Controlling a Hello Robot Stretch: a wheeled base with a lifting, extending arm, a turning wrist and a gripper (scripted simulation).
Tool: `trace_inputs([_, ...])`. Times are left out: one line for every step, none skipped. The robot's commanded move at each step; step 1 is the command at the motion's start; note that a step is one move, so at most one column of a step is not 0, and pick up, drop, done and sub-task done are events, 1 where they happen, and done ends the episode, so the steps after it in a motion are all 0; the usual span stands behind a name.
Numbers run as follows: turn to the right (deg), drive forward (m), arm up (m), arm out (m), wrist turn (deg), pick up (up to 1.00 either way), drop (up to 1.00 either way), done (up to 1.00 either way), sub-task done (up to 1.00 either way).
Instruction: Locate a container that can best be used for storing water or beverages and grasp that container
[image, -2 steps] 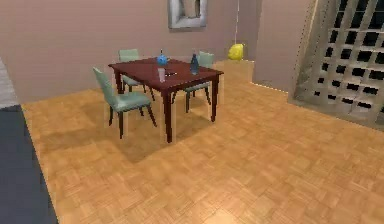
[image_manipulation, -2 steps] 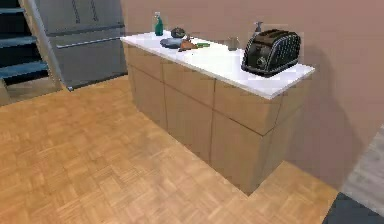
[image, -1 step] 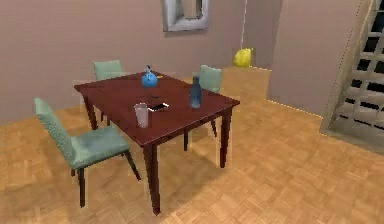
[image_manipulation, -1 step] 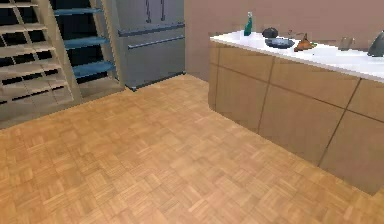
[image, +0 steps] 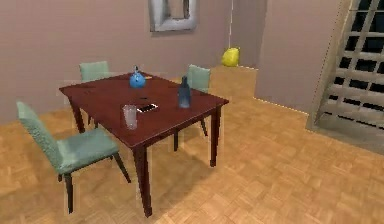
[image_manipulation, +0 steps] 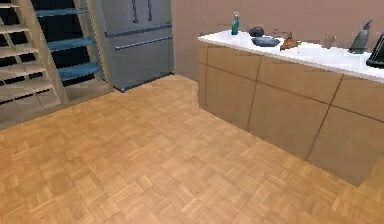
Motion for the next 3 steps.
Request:
trace_inputs([0.0,0.70,0.00,0.00,0.0,0.00,0.00,0.00,0.00])
trace_inputs([-45.0,0.00,0.00,0.00,0.0,0.00,0.00,0.00,0.00])
trace_inputs([-42.0,0.00,0.00,0.00,0.0,0.00,0.00,0.00,0.00])
